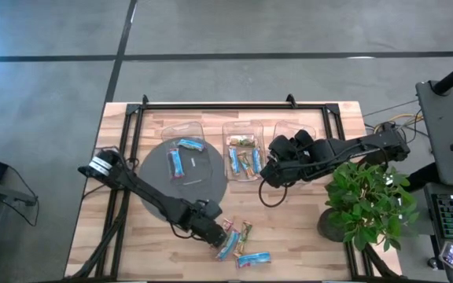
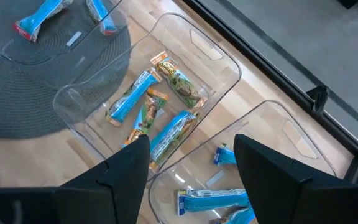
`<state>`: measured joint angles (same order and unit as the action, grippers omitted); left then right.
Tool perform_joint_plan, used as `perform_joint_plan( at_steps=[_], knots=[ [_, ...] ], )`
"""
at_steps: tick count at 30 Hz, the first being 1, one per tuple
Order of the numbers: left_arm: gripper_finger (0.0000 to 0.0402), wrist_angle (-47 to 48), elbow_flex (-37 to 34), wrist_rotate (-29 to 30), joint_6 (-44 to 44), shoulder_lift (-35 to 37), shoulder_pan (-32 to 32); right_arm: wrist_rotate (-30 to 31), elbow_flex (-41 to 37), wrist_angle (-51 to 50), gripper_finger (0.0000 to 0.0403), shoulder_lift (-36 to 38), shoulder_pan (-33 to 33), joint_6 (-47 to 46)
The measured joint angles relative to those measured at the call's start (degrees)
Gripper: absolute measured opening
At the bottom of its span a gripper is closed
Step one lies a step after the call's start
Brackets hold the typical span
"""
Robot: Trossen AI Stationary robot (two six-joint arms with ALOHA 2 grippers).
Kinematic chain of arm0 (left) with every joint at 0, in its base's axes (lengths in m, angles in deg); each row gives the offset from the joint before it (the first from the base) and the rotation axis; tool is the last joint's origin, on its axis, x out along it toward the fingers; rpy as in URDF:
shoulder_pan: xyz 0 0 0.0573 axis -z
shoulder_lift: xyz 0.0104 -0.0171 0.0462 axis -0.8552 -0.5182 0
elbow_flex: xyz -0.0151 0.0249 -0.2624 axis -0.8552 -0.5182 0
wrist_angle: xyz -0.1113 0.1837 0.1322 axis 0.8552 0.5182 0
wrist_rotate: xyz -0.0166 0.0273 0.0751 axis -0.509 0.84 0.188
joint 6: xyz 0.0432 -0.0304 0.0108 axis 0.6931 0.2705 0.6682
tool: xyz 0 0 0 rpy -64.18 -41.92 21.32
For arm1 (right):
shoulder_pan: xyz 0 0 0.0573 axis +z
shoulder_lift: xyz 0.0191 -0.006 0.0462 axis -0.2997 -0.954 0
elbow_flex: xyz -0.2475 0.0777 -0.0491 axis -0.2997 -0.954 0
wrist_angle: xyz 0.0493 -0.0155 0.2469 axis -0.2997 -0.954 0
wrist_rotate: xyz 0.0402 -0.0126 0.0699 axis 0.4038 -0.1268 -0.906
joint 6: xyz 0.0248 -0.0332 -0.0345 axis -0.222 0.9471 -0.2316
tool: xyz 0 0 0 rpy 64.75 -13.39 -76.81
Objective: Pick and place Granola Bars by type
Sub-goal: Put the red granola bar into the left transparent bin
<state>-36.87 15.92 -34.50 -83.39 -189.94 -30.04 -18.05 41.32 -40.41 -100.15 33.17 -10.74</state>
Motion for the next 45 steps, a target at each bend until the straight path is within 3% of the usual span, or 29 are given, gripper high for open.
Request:
perform_joint_plan(
  at_steps=[7,16,20,27,33,39,45],
  knots=[
    [0.0227,-0.34,4.71,-0.74,0.26,-4.44,0.73,0.02,-0.02,0.0,0.0224,0.0,0.0,-0.37],
    [0.0213,11.95,12.2,-0.09,4.02,-10.61,1.0,0.11,-0.64,0.01,0.0224,0.0,0.0,-0.04],
    [0.0173,18.53,14.13,2.84,6.23,-10.76,0.8,0.12,-1.54,0.02,0.0224,0.0,0.0,0.05],
    [0.0067,21.08,15.16,2.89,9.82,-10.53,-0.73,0.11,-2.08,0.05,0.0224,-0.04,0.0,-0.71],
    [0.0016,20.19,17.05,3.9,14.04,-3.63,-2.42,0.41,-2.08,0.14,0.0224,0.02,0.0,-1.22],
    [0.0032,23.88,15.89,16.06,13.6,7.45,-5.53,3.85,-1.91,0.42,0.0224,0.4,-0.04,-3.41],
    [0.0026,34.82,8.79,30.86,2.47,21.08,-9.44,6.88,-0.79,1.0,0.0224,1.65,-0.04,-5.67]
  ],
)
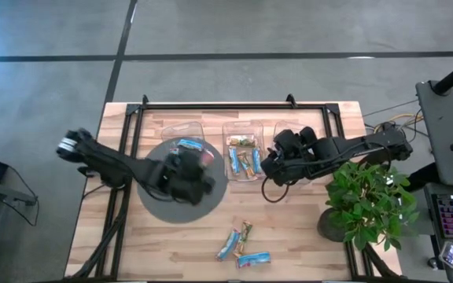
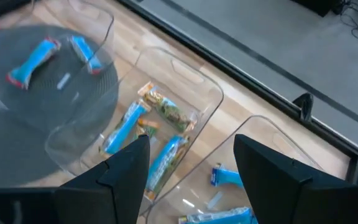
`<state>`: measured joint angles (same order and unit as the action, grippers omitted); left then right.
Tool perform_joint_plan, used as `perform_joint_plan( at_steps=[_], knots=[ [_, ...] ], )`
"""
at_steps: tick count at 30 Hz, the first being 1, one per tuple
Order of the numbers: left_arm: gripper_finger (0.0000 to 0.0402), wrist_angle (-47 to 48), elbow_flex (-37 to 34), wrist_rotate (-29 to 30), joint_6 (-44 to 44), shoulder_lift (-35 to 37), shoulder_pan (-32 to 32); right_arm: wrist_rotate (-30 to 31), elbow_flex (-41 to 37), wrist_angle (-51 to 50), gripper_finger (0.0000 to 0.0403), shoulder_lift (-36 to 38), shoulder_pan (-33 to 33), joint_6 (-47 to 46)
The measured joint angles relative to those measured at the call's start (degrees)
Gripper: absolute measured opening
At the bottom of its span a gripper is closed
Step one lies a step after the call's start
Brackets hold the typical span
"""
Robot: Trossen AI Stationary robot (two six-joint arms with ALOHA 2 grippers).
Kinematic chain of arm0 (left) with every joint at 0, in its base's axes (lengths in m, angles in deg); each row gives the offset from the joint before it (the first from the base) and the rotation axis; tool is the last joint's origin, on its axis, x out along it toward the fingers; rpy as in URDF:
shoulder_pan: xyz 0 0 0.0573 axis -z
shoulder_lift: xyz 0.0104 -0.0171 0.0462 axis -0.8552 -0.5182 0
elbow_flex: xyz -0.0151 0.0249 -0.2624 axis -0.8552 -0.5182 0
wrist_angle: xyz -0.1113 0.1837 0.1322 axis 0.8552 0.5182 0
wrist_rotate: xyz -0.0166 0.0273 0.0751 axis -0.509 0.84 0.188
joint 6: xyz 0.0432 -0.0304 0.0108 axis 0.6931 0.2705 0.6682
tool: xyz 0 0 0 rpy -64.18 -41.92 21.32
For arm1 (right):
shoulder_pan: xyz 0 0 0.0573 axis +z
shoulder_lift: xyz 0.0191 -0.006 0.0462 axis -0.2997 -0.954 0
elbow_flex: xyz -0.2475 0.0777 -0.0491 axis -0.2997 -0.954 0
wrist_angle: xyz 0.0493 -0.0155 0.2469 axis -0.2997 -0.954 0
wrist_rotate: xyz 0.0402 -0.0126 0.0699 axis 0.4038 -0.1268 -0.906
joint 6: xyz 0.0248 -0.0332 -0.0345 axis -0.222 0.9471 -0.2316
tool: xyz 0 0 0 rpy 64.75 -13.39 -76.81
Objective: Pick and place Granola Bars by type
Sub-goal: Put the red granola bar into the left transparent bin
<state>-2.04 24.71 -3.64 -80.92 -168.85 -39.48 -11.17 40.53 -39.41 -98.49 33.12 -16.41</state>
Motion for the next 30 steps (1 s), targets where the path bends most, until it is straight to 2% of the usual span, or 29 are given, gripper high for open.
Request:
perform_joint_plan(
  at_steps=[3,6,8,11,13,15,19,24,26,30],
  knots=[
    [0.0021,-1.07,-8.85,2.55,-10.05,8.11,-3.4,0.83,0.13,-0.01,0.0224,0.57,0.0,-1.29],
    [0.0021,-8.76,-21.04,2.79,-20.8,16.25,-6.25,0.89,0.13,-0.02,0.0224,0.77,0.0,-2.34],
    [0.0028,-18.93,-30.11,1.45,-23.38,20.52,-8.05,0.95,0.13,0.0,0.0224,0.77,0.02,-2.35],
    [0.0045,-40.47,-41.9,-2.02,-21.83,24.79,-10.5,1.04,0.13,0.12,0.0224,0.51,0.04,-2.31],
    [0.006,-55.02,-47.69,-2.92,-20.6,25.71,-11.65,1.04,0.1,0.17,0.0224,0.33,0.04,-1.82],
    [0.008,-63.29,-51.58,-3.0,-20.4,25.78,-12.75,1.06,0.09,0.17,0.0224,0.18,0.04,-1.62],
    [0.0134,-65.69,-53.92,-2.86,-21.37,26.47,-13.95,1.05,0.05,0.16,0.0224,0.16,0.04,-1.24],
    [0.0192,-65.21,-52.97,-1.86,-23.84,27.74,-13.89,0.94,0.05,-0.2,0.0224,0.16,0.04,0.29],
    [0.0201,-66.93,-50.93,-2.67,-18.16,28.76,-12.62,0.41,0.05,-0.23,0.0224,0.16,0.04,1.94],
    [0.0204,-70.72,-43.43,-8.79,5.46,29.12,-7.25,-2.3,0.03,-0.11,0.0224,0.01,0.04,6.8]
  ],
)
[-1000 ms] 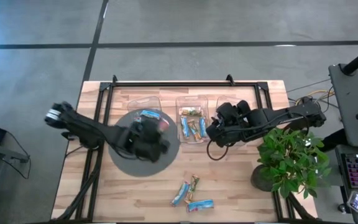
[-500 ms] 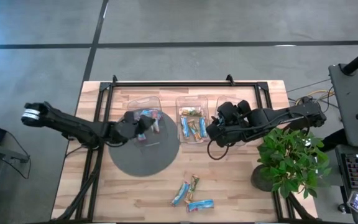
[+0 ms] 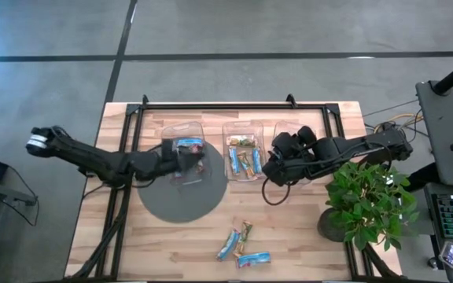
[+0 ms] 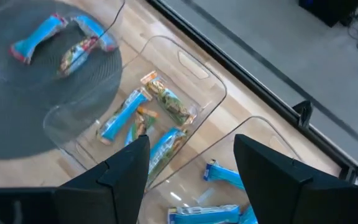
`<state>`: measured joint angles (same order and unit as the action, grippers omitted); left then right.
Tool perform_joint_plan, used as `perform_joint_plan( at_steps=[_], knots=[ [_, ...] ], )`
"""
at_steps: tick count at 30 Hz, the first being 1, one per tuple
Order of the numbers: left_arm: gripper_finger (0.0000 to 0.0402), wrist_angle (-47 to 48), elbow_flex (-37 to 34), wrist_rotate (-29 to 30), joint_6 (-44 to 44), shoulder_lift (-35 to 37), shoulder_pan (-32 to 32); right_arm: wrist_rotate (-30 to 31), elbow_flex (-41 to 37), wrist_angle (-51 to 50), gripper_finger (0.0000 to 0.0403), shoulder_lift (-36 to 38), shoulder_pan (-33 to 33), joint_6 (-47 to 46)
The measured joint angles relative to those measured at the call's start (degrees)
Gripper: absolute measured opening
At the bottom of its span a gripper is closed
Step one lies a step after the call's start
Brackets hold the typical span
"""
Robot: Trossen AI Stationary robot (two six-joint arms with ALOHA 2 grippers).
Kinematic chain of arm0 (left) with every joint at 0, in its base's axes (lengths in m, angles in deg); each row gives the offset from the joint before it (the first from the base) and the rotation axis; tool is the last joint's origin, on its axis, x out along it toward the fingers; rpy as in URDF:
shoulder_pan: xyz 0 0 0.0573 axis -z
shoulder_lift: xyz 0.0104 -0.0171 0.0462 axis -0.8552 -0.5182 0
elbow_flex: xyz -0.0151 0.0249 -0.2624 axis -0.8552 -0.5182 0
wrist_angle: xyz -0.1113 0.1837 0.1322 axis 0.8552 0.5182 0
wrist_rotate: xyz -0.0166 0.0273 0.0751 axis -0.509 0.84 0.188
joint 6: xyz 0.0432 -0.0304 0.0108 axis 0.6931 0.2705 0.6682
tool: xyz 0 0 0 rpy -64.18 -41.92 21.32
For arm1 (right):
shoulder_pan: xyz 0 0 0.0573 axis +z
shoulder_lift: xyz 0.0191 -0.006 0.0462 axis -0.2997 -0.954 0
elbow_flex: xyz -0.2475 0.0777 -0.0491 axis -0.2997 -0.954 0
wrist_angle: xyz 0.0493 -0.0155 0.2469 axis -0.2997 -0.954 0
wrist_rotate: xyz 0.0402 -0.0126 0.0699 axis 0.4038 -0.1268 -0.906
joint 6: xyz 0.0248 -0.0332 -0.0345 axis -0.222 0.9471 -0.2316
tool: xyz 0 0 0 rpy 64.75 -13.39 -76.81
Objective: Pick and place Granola Bars by type
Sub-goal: Put the red granola bar into the left transparent bin
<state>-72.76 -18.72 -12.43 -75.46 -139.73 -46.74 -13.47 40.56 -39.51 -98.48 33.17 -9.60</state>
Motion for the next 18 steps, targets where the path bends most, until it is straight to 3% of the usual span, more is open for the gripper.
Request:
perform_joint_plan(
  at_steps=[3,6,12,18],
  knots=[
    [0.0204,5.07,8.57,-2.5,10.87,-1.9,5.87,-1.09,-0.27,0.31,0.0224,-0.39,0.0,2.38],
    [0.0203,19.07,17.88,-2.36,12.05,-5.93,9.84,-3.33,-0.99,1.84,0.0224,-1.11,-0.04,5.25],
    [0.0198,44.49,33.56,-2.93,3.59,-20.51,10.46,-4.66,-1.62,3.04,0.0224,-3.46,-0.04,8.23],
    [0.0198,55.05,45.41,-13.01,1.25,-36.31,11.53,-9.49,-1.64,2.91,0.0224,-4.05,-0.3,6.33]
  ],
)
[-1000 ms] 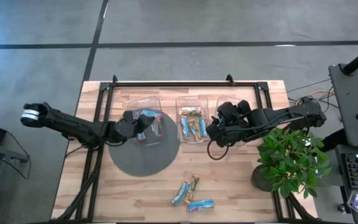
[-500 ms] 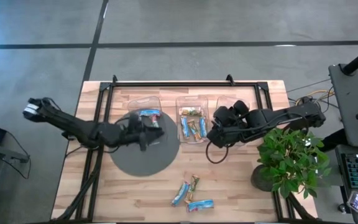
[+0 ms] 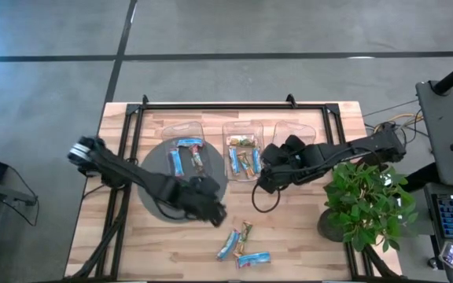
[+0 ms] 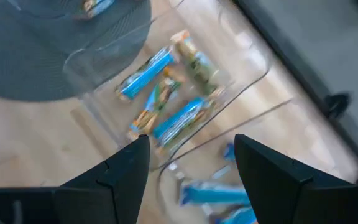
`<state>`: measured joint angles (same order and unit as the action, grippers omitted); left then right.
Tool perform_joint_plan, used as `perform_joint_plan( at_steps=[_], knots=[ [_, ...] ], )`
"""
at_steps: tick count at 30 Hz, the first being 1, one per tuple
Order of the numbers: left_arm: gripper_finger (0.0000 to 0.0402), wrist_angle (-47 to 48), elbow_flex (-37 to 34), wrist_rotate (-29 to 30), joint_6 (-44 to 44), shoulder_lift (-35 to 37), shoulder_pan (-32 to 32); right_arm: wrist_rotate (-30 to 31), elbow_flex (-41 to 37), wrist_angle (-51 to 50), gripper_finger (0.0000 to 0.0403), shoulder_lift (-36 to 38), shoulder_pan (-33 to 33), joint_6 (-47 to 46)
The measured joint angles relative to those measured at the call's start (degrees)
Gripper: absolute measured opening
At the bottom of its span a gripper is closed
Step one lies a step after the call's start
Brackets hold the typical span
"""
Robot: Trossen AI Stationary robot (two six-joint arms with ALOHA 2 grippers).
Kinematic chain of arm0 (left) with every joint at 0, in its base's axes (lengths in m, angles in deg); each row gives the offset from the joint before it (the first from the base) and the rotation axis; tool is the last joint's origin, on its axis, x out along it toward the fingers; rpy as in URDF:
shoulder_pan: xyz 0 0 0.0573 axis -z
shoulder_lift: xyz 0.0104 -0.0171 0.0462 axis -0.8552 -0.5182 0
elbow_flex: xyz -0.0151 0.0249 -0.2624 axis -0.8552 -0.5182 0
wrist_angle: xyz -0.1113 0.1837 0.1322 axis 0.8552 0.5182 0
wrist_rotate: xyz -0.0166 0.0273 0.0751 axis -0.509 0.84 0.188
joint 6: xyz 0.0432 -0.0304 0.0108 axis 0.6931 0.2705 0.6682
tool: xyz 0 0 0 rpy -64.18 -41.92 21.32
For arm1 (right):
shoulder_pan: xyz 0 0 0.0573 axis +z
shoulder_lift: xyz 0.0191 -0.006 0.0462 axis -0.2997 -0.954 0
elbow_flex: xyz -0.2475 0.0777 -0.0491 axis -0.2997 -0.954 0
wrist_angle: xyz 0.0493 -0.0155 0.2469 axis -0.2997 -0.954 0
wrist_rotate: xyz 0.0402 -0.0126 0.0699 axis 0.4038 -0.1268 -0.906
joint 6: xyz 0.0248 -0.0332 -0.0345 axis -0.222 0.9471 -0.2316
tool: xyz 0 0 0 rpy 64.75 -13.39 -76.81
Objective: Pick and place Granola Bars by type
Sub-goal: Put the red granola bar into the left transparent bin
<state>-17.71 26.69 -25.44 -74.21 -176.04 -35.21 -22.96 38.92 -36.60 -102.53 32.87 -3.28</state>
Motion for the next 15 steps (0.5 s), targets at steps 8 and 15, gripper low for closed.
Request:
perform_joint_plan(
  at_steps=[8,15],
  knots=[
    [0.0198,2.58,8.15,-4.79,-6.32,-12.56,5.15,-2.48,0.02,-0.36,0.0224,1.99,-0.03,-7.05],
    [0.0198,2.43,13.69,-6.25,-15.11,-21.09,8.21,-2.46,0.02,-0.23,0.0224,2.1,-0.73,1.26]
  ],
)
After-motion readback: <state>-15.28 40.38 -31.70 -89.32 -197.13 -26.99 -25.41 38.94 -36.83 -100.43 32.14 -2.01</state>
